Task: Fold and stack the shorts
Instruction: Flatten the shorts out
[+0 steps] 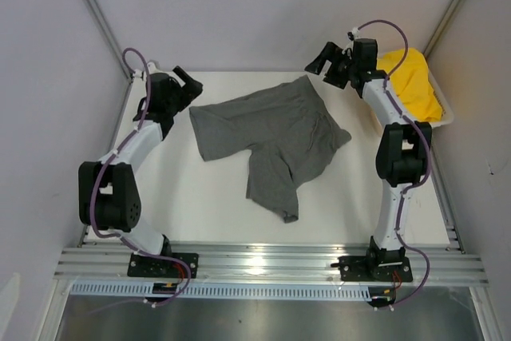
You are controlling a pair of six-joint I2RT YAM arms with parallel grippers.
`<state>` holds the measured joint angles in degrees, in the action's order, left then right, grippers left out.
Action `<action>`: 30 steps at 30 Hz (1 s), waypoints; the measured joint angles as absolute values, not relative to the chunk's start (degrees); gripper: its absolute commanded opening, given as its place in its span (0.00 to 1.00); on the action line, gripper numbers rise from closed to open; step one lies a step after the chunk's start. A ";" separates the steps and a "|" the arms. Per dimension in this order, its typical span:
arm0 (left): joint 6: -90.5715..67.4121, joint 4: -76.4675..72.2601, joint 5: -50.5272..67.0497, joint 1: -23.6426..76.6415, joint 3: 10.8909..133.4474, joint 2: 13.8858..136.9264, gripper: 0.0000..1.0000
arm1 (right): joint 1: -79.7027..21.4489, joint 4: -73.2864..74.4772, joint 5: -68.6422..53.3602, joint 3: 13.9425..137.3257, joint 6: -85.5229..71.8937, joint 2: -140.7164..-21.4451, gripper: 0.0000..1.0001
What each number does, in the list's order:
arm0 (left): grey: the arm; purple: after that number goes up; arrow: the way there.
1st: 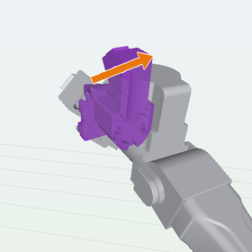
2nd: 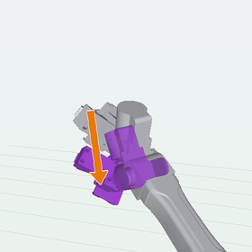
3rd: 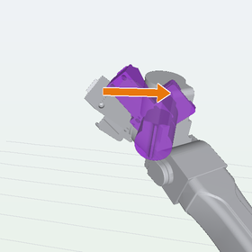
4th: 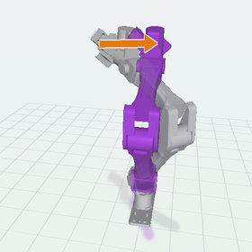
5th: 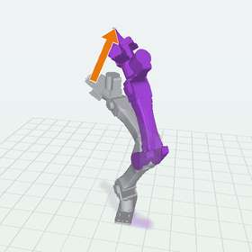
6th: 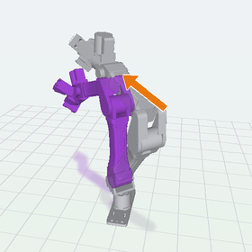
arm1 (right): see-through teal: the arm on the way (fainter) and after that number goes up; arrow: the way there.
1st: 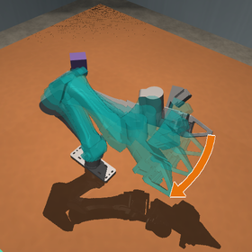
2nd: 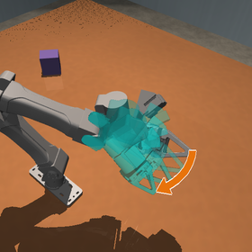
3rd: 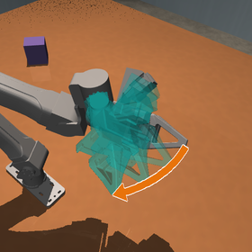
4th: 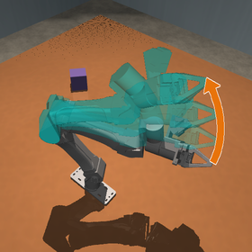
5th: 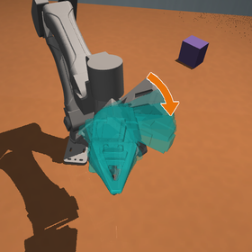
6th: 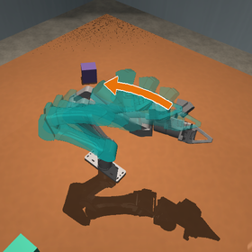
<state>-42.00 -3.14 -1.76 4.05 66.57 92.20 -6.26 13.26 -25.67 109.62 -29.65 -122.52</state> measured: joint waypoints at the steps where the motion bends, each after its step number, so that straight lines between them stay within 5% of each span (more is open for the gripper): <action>1: -41.98 -2.00 -1.76 4.03 66.13 91.05 0.99 | -6.20 13.96 -24.80 108.31 -29.10 -121.67 0.96; 8: -42.48 1.30 0.36 4.95 53.71 76.38 0.99 | -6.20 17.63 -18.04 86.19 -24.93 -104.12 0.74; 13: -42.68 0.16 1.28 15.22 42.11 67.31 0.98 | -6.22 18.39 -10.70 75.05 -22.20 -93.01 0.61; 19: -43.09 1.30 1.72 26.96 33.82 63.20 0.96 | -5.50 17.76 -2.98 65.06 -22.50 -90.08 0.53; 30: -42.76 4.67 -0.86 32.95 32.73 62.94 0.96 | -0.64 11.66 -1.13 58.48 -28.29 -94.70 0.55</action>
<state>-42.76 4.67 -0.86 32.95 32.73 62.94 -0.64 11.66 -1.13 58.48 -28.29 -94.70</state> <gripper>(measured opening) 0.966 0.546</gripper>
